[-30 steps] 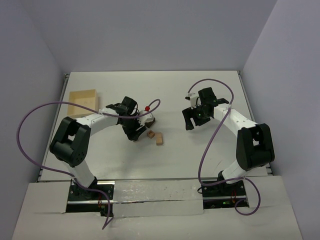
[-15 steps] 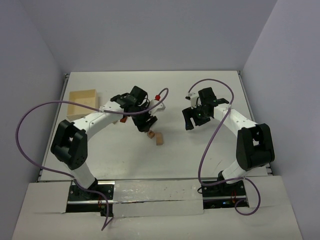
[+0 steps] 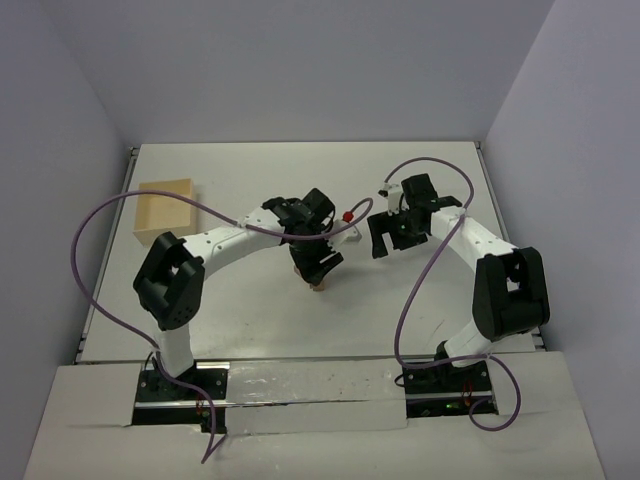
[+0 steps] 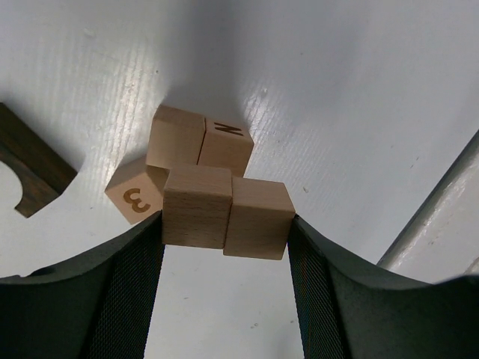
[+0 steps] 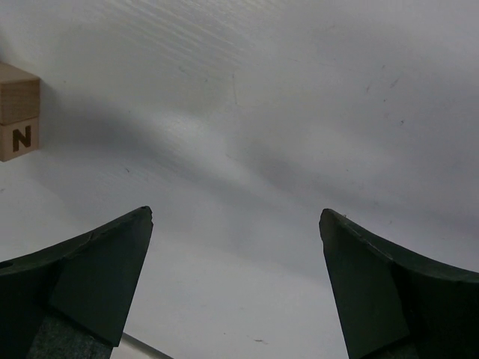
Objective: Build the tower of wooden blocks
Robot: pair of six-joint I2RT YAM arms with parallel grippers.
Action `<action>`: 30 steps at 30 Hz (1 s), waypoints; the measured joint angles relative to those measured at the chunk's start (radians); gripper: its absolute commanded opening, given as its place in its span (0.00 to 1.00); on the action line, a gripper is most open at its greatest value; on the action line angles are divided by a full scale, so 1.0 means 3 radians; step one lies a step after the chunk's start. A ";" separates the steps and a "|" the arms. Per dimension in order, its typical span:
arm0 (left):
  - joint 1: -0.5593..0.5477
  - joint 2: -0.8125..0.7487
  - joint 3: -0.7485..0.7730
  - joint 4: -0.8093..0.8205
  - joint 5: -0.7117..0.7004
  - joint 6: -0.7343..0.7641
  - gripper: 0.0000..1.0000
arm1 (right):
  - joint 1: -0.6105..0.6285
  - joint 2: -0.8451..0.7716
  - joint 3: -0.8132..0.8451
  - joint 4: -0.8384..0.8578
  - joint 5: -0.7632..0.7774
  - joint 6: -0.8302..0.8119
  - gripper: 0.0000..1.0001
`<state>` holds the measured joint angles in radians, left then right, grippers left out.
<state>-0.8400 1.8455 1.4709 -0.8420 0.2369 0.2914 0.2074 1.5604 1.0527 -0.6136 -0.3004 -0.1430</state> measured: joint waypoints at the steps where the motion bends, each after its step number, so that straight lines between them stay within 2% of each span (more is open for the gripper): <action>1: -0.0010 0.0046 0.0019 -0.0021 -0.0013 0.0001 0.34 | -0.0020 0.0000 0.0000 -0.0001 -0.0001 0.0015 1.00; 11: -0.0032 0.0226 0.0230 -0.0099 -0.0133 0.0043 0.36 | -0.0112 0.0000 0.0004 -0.0002 -0.0044 0.0116 1.00; 30: -0.0070 0.0226 0.0211 -0.0042 -0.0066 0.0342 0.42 | -0.0148 0.0104 0.0139 -0.0015 -0.0322 0.0190 1.00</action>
<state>-0.8612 1.9133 1.5341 -0.8545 0.2171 0.3940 0.1631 1.5917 1.0943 -0.6181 -0.3969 -0.0860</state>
